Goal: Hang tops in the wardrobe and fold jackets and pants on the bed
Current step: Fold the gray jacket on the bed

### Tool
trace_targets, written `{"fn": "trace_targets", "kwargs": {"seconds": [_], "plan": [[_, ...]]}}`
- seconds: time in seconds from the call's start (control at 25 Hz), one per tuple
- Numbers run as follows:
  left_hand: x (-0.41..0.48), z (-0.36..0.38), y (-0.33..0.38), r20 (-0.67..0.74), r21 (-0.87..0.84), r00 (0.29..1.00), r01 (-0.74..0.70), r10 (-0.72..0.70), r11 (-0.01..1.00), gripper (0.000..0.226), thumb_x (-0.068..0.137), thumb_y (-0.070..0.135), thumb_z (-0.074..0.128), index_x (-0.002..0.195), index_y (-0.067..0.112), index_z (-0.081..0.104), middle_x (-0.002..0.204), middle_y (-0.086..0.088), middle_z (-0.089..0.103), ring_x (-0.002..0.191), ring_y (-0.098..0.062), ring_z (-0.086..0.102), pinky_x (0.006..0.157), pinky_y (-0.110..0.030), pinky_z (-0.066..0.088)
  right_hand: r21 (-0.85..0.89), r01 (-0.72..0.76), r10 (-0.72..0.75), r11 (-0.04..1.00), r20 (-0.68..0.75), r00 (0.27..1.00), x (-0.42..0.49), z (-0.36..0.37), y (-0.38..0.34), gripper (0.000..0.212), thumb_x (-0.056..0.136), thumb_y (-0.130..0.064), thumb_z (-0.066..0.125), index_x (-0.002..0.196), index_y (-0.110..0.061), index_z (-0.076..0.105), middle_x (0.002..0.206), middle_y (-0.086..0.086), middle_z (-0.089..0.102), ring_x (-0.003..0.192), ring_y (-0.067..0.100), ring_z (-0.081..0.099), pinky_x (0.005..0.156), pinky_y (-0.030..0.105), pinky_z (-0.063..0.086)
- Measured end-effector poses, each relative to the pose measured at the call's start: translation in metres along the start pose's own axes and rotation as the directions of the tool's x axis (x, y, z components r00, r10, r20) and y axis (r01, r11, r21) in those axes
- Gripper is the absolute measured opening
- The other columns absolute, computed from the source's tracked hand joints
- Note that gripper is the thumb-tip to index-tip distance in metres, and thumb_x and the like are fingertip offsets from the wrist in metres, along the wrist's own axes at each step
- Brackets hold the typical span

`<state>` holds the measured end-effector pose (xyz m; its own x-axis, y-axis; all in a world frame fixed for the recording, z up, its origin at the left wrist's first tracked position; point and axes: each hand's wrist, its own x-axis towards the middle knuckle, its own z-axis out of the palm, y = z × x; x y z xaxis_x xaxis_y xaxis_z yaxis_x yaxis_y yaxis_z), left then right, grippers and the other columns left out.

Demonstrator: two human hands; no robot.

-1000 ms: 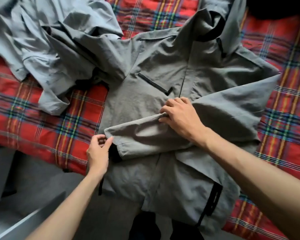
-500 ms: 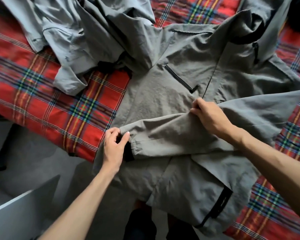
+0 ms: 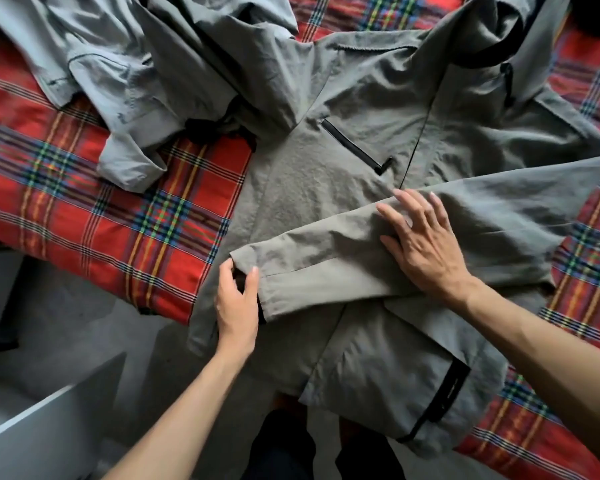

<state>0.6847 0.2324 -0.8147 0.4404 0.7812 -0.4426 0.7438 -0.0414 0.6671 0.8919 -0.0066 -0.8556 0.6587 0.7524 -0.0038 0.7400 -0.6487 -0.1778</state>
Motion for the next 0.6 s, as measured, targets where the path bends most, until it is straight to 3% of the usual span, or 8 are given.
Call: {"fn": "trace_targets", "kwargs": {"seconds": [0.08, 0.16, 0.2, 0.28, 0.36, 0.44, 0.52, 0.6], "plan": [[0.0, -0.002, -0.01, -0.054, 0.098, 0.997, 0.056, -0.05, 0.994, 0.038, 0.095, 0.022, 0.061, 0.13, 0.016, 0.047, 0.109, 0.0, 0.062, 0.108, -0.03, 0.06, 0.08, -0.03, 0.039, -0.063, -0.103, 0.111, 0.993, 0.135, 0.985, -0.02, 0.012, 0.012, 0.062, 0.098, -0.048, 0.036, 0.151, -0.017, 0.034, 0.158, 0.013, 0.027, 0.148, 0.028, 0.021, 0.122, 0.046, 0.01], [-0.001, -0.002, -0.009, -0.122, 0.326, 0.972, -0.154, 0.203, 0.933, 0.049, 0.09, 0.018, 0.064, 0.134, 0.009, 0.044, 0.122, -0.013, 0.057, 0.115, -0.036, 0.055, 0.093, -0.041, 0.042, -0.069, -0.152, 0.16, 0.986, 0.142, 0.977, -0.025, 0.013, 0.015, 0.068, 0.097, -0.053, 0.03, 0.154, -0.016, 0.028, 0.162, 0.013, 0.019, 0.15, 0.027, 0.014, 0.122, 0.046, 0.008], [-0.001, 0.004, -0.006, -0.122, 0.441, 0.92, -0.286, 0.373, 0.85, 0.053, 0.089, 0.02, 0.064, 0.135, 0.004, 0.044, 0.131, -0.018, 0.052, 0.122, -0.037, 0.049, 0.102, -0.043, 0.038, -0.064, -0.132, 0.139, 0.989, 0.112, 0.984, -0.023, 0.012, 0.01, 0.068, 0.098, -0.053, 0.032, 0.154, -0.016, 0.028, 0.162, 0.013, 0.018, 0.151, 0.027, 0.013, 0.122, 0.047, 0.009], [0.002, 0.028, 0.007, 0.076, 0.552, 0.804, -0.526, 0.589, 0.647, 0.06, 0.091, 0.031, 0.059, 0.141, 0.001, 0.043, 0.144, -0.024, 0.041, 0.135, -0.039, 0.039, 0.114, -0.046, 0.029, -0.025, -0.064, 0.066, 0.998, 0.062, 0.996, -0.016, 0.013, -0.01, 0.066, 0.098, -0.052, 0.034, 0.154, -0.016, 0.028, 0.162, 0.013, 0.017, 0.151, 0.028, 0.013, 0.122, 0.048, 0.01], [0.008, 0.059, 0.008, 0.358, 0.615, 0.717, -0.663, 0.598, 0.426, 0.068, 0.095, 0.047, 0.046, 0.15, 0.009, 0.033, 0.155, -0.023, 0.029, 0.145, -0.037, 0.025, 0.119, -0.049, 0.019, -0.016, -0.013, 0.014, 1.0, 0.076, 0.997, -0.012, 0.023, -0.023, 0.065, 0.099, -0.052, 0.034, 0.154, -0.018, 0.027, 0.162, 0.012, 0.017, 0.15, 0.027, 0.014, 0.122, 0.047, 0.011], [0.023, 0.075, -0.011, 0.517, 0.666, 0.687, -0.697, 0.511, 0.265, 0.074, 0.094, 0.056, 0.034, 0.154, 0.015, 0.023, 0.16, -0.021, 0.02, 0.148, -0.034, 0.016, 0.12, -0.046, 0.013, -0.064, -0.024, 0.032, 0.998, 0.13, 0.991, -0.013, 0.029, -0.007, 0.065, 0.099, -0.052, 0.034, 0.155, -0.021, 0.027, 0.162, 0.01, 0.021, 0.15, 0.025, 0.015, 0.122, 0.045, 0.008], [0.031, 0.074, -0.023, 0.555, 0.7, 0.698, -0.686, 0.454, 0.2, 0.075, 0.093, 0.059, 0.029, 0.153, 0.014, 0.023, 0.16, -0.023, 0.017, 0.148, -0.035, 0.015, 0.12, -0.046, 0.011, -0.112, -0.196, 0.209, 0.974, 0.126, 0.97, -0.021, 0.023, 0.032, 0.065, 0.098, -0.053, 0.03, 0.155, -0.021, 0.025, 0.162, 0.008, 0.02, 0.151, 0.023, 0.013, 0.122, 0.044, 0.004], [0.026, 0.068, -0.015, 0.516, 0.711, 0.703, -0.67, 0.49, 0.213, 0.074, 0.094, 0.058, 0.03, 0.151, 0.011, 0.03, 0.158, -0.025, 0.019, 0.147, -0.038, 0.017, 0.12, -0.049, 0.012, -0.148, -0.395, 0.411, 0.907, 0.099, 0.906, -0.038, 0.005, 0.076, 0.066, 0.099, -0.052, 0.026, 0.155, -0.018, 0.024, 0.163, 0.009, 0.017, 0.151, 0.024, 0.01, 0.122, 0.046, 0.001]]}}
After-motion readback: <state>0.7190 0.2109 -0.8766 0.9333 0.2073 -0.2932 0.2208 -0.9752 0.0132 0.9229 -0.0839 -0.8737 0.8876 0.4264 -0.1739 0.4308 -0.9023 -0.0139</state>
